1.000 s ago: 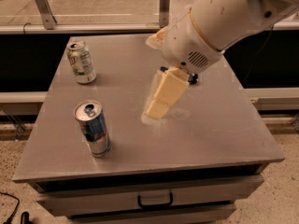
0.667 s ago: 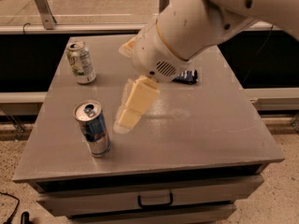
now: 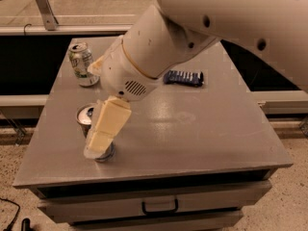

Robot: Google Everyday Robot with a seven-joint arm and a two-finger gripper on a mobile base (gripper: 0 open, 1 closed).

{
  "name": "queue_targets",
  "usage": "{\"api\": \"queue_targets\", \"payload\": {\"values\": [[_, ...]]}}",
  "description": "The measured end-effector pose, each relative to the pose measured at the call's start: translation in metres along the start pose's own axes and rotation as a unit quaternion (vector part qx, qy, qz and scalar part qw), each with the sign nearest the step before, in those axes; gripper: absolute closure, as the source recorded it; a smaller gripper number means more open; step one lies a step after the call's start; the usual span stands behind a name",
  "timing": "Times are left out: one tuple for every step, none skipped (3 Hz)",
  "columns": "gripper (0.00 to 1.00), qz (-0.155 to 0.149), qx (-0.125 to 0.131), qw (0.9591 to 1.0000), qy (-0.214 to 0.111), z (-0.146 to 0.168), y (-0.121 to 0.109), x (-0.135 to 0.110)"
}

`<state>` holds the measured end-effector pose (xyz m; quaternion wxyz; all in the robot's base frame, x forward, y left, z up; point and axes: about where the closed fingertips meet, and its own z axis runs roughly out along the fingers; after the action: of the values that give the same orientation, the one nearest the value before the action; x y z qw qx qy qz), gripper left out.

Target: Knock redbull can over

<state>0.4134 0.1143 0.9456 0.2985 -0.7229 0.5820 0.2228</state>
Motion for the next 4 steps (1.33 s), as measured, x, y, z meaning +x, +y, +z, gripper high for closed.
{"api": "queue_targets", "payload": {"values": [[0.00, -0.016, -0.020, 0.9997, 0.001, 0.028, 0.010, 0.006], [0.00, -0.015, -0.020, 0.9997, 0.003, 0.030, 0.008, 0.014], [0.18, -0.015, -0.020, 0.9997, 0.000, 0.029, 0.005, 0.017], [0.40, -0.012, -0.020, 0.9997, -0.003, 0.026, 0.002, 0.020]]}}
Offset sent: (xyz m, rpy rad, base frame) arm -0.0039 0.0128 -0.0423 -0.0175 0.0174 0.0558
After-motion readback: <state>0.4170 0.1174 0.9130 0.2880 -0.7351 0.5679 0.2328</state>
